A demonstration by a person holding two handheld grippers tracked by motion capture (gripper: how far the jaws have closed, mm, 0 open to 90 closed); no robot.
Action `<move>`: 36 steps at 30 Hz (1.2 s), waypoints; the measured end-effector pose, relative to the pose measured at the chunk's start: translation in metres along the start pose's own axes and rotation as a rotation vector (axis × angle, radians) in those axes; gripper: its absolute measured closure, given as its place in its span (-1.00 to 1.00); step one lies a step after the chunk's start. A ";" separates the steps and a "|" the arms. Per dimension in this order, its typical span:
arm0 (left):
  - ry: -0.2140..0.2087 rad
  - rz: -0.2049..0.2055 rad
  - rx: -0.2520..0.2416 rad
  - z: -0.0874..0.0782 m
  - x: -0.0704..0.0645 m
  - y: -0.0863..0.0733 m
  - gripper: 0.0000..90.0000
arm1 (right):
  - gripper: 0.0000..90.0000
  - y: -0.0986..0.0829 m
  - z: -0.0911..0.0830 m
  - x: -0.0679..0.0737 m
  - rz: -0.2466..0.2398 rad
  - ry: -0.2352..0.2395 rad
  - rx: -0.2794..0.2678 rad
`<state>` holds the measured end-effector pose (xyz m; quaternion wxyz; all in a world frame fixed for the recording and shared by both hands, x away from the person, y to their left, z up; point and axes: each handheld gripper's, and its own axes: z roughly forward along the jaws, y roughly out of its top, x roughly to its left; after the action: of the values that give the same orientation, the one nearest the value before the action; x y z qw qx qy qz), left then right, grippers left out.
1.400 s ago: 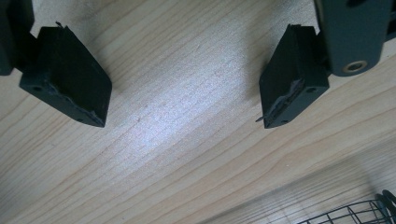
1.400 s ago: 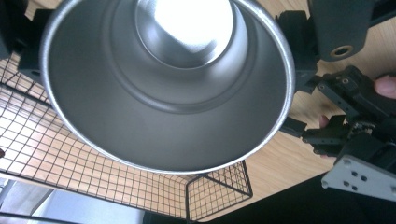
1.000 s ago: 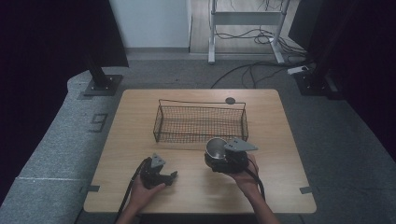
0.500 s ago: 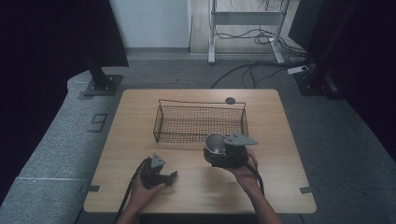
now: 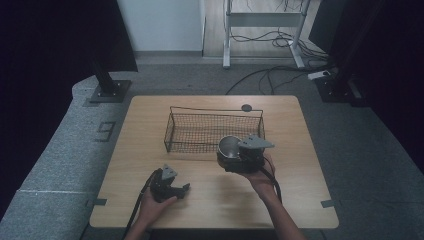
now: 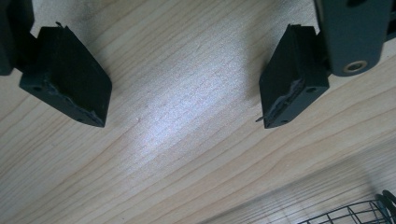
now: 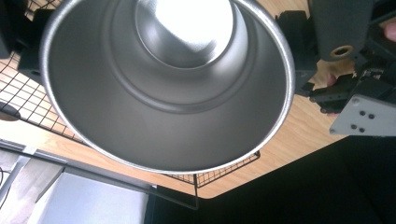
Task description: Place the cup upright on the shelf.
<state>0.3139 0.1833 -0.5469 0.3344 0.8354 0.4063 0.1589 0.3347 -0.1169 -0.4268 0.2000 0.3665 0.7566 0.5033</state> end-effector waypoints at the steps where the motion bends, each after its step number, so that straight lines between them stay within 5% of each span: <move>1: 0.000 0.000 0.000 0.000 0.000 0.000 -0.62 | -0.59 0.001 0.001 -0.001 0.003 -0.002 -0.004; 36: -0.001 0.000 0.001 0.000 0.000 0.000 -0.62 | -0.59 0.032 0.011 -0.026 0.043 -0.040 -0.001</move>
<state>0.3139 0.1833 -0.5468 0.3342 0.8355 0.4063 0.1584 0.3702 -0.1222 -0.4042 0.2045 0.3927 0.7439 0.5005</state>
